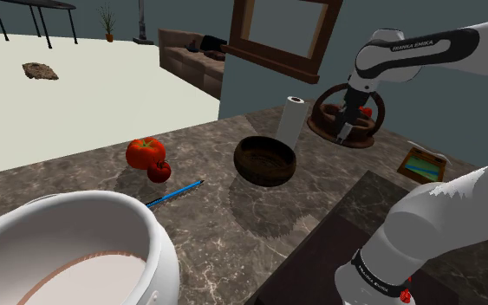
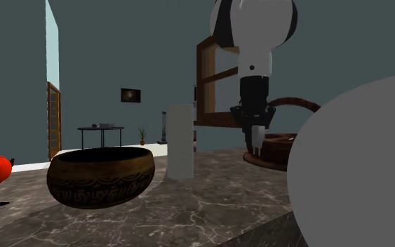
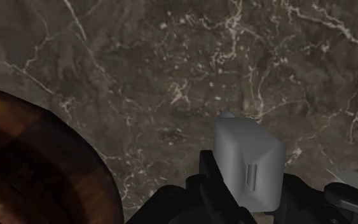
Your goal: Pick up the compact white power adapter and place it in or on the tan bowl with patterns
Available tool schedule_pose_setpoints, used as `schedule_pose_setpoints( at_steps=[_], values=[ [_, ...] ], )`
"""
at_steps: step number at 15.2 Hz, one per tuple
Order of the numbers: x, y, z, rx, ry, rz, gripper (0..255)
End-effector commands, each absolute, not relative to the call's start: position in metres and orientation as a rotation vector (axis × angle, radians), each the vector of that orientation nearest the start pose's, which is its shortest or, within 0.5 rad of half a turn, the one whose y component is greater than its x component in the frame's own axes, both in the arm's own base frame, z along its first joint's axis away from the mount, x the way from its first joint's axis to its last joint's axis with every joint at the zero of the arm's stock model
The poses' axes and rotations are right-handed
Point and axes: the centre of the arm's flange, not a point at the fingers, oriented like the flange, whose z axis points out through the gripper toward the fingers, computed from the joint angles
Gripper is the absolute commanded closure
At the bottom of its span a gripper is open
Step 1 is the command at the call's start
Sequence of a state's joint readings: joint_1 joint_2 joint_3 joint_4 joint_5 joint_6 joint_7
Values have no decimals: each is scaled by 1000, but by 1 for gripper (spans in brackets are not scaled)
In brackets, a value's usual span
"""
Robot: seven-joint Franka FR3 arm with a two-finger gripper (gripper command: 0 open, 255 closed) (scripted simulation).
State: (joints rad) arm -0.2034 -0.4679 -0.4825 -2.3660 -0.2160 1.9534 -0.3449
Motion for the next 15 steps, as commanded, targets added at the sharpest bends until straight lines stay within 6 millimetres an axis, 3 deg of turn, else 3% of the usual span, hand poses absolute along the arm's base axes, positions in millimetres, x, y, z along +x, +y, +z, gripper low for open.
schedule_pose_setpoints(
  at_steps=[1,15],
  values=[
    [311,-289,493,-3122,341,-30,255],
    [311,-289,566,-3122,341,-30,255]
  ],
)
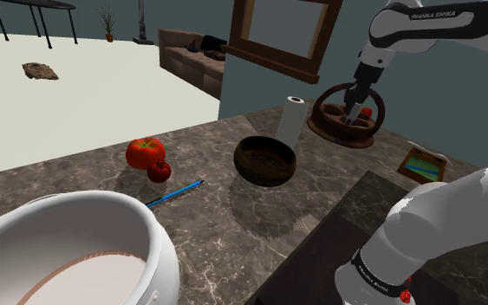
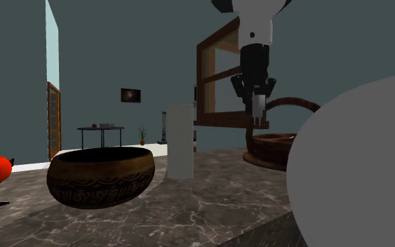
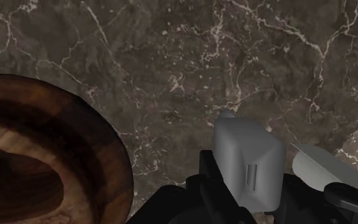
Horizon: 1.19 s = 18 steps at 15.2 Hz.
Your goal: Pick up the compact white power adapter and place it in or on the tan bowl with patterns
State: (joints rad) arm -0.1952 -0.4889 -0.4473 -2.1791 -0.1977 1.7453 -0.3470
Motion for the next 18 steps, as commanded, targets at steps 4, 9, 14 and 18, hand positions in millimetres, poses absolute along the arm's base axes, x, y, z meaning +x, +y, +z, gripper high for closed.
schedule_pose_setpoints(
  at_steps=[4,9,14,18],
  values=[
    [314,-277,578,-3122,341,-30,255],
    [332,-213,580,-3122,341,-30,255],
    [350,-150,582,-3122,341,-30,255],
    [364,-99,583,-3122,341,-30,255]
  ],
)
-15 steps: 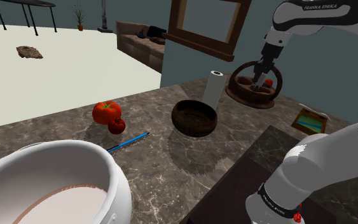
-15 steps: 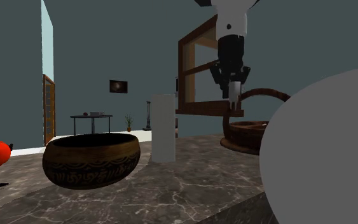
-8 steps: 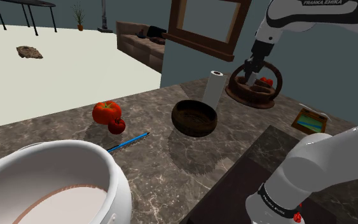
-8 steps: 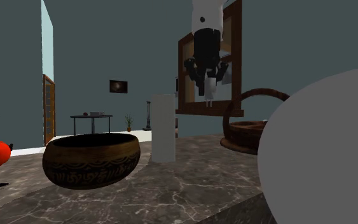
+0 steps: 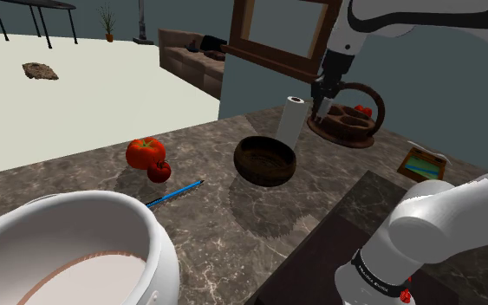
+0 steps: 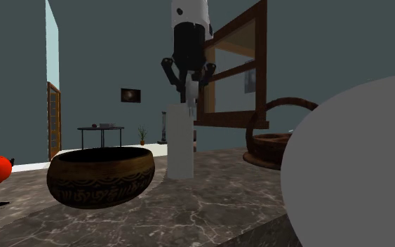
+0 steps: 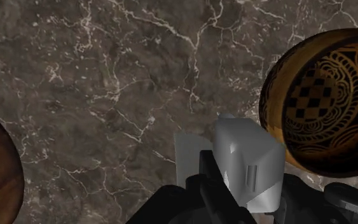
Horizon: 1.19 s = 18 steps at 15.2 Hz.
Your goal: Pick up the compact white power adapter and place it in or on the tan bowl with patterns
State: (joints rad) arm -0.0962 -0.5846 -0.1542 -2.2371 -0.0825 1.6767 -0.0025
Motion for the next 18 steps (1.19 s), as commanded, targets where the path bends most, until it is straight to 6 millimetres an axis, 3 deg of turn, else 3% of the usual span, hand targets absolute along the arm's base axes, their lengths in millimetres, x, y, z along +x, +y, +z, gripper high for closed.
schedule_pose_setpoints(
  at_steps=[1,11,12,18],
  values=[
    [368,-86,584,-3122,341,-30,255],
    [404,41,587,-3122,341,-30,255],
    [409,60,588,-3122,341,-30,255],
    [409,60,556,-3122,341,-30,255]
  ],
)
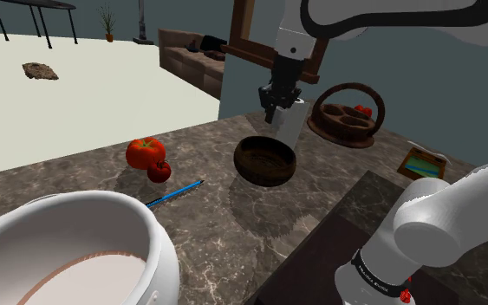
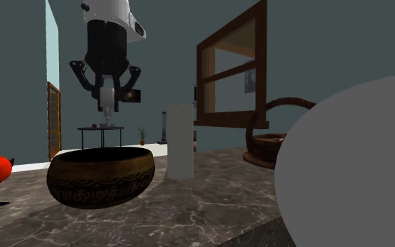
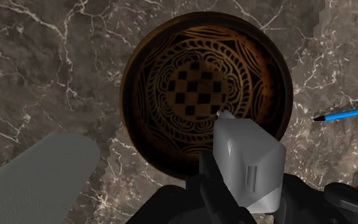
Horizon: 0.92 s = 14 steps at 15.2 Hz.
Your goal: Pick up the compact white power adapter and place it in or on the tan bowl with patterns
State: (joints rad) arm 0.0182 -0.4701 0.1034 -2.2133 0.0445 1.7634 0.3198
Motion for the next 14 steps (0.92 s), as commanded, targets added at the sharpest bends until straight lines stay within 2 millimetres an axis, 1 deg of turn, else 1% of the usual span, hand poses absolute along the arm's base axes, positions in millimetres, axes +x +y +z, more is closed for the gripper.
schedule_pose_setpoints(
  at_steps=[1,9,14],
  values=[
    [409,60,551,-3122,341,-30,255],
    [409,60,508,-3122,341,-30,255],
    [409,60,508,-3122,341,-30,255]
  ],
)
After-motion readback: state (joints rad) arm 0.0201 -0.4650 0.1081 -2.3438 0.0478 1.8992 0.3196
